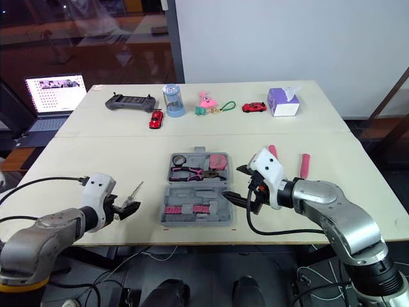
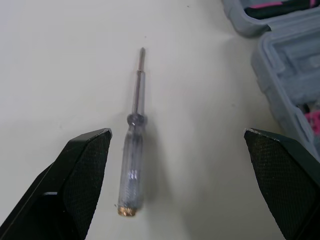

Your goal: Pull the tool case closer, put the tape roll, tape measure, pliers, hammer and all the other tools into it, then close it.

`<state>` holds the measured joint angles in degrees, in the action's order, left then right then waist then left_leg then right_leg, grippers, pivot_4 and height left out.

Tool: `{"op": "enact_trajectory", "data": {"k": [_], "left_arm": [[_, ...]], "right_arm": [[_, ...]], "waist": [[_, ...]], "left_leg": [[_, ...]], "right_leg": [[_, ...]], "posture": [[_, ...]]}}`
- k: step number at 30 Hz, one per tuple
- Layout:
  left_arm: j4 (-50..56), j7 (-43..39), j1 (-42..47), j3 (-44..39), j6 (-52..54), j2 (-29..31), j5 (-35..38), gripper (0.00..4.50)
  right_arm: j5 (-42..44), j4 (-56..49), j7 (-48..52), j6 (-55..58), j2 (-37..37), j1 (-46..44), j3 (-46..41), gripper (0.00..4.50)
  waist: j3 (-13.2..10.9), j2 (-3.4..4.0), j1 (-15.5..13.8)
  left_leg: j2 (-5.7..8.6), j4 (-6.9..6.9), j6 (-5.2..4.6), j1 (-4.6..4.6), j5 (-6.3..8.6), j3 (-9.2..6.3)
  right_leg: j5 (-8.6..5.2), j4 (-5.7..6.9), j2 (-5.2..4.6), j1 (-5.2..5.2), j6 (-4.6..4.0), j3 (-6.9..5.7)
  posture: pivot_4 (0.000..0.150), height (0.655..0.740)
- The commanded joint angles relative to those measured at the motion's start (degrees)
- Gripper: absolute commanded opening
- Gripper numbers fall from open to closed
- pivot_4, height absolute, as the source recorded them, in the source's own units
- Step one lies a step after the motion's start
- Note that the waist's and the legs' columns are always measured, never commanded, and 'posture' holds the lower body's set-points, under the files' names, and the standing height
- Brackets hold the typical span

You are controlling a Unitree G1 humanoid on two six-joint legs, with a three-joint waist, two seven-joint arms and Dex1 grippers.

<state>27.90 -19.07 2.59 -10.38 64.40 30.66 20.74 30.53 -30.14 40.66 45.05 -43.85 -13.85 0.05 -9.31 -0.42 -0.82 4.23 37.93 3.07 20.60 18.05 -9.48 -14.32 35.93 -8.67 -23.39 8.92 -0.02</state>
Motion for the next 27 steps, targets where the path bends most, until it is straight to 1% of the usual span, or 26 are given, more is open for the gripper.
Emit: {"op": "enact_trajectory", "data": {"k": [1, 3, 6, 9, 12, 18, 21, 24, 26, 27], "left_arm": [[-4.7, 1.4, 1.2, 2.7, -7.3, 0.5, -4.5, 4.44], [-9.7, 0.2, 3.0, 5.0, -11.7, 0.5, -6.1, 4.44], [-16.0, -2.2, 5.6, 6.4, -16.1, 0.2, -6.4, 4.44], [-21.7, -4.7, 7.5, 7.9, -19.5, 0.9, -7.1, 4.44], [-26.3, -6.4, 8.9, 8.7, -21.0, 0.3, -7.3, 4.44], [-28.9, -6.9, 9.0, 9.0, -20.9, -1.1, -7.0, 4.44], [-29.0, -6.4, 9.0, 8.8, -19.3, -1.6, -6.9, 4.44], [-27.4, -6.5, 8.3, 8.8, -18.0, -1.8, -6.6, 3.64], [-26.6, -6.2, 7.9, 8.4, -16.8, -2.1, -6.2, 2.64], [-26.1, -5.9, 7.7, 8.2, -16.3, -2.2, -6.2, 2.37]], "right_arm": [[0.0, -1.7, 0.0, -0.8, -0.3, 0.2, -1.5, 4.5], [0.2, -2.0, -0.2, -0.5, 0.0, 0.0, -1.3, 4.5], [0.2, -2.3, -0.5, -0.3, 0.3, -0.3, -1.0, 4.5], [0.3, -2.3, -0.9, -0.2, 0.5, -0.5, -1.0, 4.5], [0.3, -2.3, -1.1, -0.1, 0.5, -0.7, -0.9, 4.5], [0.4, -2.4, -1.4, 0.1, 0.4, -1.0, -1.1, 4.5], [0.3, -2.3, -1.5, 0.2, 0.3, -1.2, -1.1, 4.5], [0.4, -2.4, -1.4, 0.3, 0.2, -1.4, -1.0, 4.5], [0.3, -2.2, -1.4, 0.3, 0.3, -1.8, -0.8, 4.5], [0.3, -2.1, -1.3, 0.3, 0.3, -1.9, -0.8, 4.5]], "waist": [[0.0, -0.03, 0.1], [0.0, -0.03, 0.1], [0.0, -0.05, 0.1], [-0.1, -0.05, 0.1], [-0.1, -0.04, 0.3], [-0.1, -0.03, 0.1], [-0.1, -0.01, 0.1], [0.0, -0.01, 0.1], [0.0, -0.01, 0.1], [0.0, -0.01, 0.1]], "left_leg": [[0.0, 0.0, 0.0, 0.0, 0.0, 0.01], [0.0, 0.0, 0.0, 0.02, 0.0, 0.01], [0.0, 0.0, 0.0, 0.05, 0.0, 0.0], [0.0, 0.0, 0.0, 0.07, 0.0, 0.0], [0.0, -0.01, -0.01, 0.09, 0.01, 0.0], [0.01, -0.01, -0.01, 0.08, 0.01, 0.0], [0.01, -0.01, -0.01, 0.02, 0.01, 0.0], [0.01, -0.01, -0.01, 0.0, 0.01, 0.0], [0.01, -0.01, -0.01, 0.0, 0.01, 0.0], [0.01, -0.01, -0.01, 0.01, 0.01, 0.0]], "right_leg": [[0.0, 0.0, 0.0, 0.01, 0.0, 0.0], [0.0, -0.05, 0.0, 0.01, 0.0, 0.0], [0.01, -0.09, 0.0, 0.0, 0.0, -0.02], [0.01, -0.13, 0.0, 0.0, 0.0, -0.02], [0.01, -0.15, 0.01, -0.04, 0.0, -0.02], [0.02, -0.15, -0.01, 0.0, 0.02, -0.02], [0.02, -0.15, -0.01, 0.04, 0.01, -0.02], [0.02, -0.14, -0.01, 0.06, 0.02, -0.02], [0.02, -0.15, -0.01, 0.06, 0.02, -0.02], [0.02, -0.16, -0.01, 0.06, 0.02, -0.02]], "posture": [[0.15, 0.74], [0.15, 0.74], [0.15, 0.74], [0.15, 0.74], [0.15, 0.74], [0.15, 0.74], [0.15, 0.74], [0.15, 0.74], [0.15, 0.74], [0.15, 0.74]]}}
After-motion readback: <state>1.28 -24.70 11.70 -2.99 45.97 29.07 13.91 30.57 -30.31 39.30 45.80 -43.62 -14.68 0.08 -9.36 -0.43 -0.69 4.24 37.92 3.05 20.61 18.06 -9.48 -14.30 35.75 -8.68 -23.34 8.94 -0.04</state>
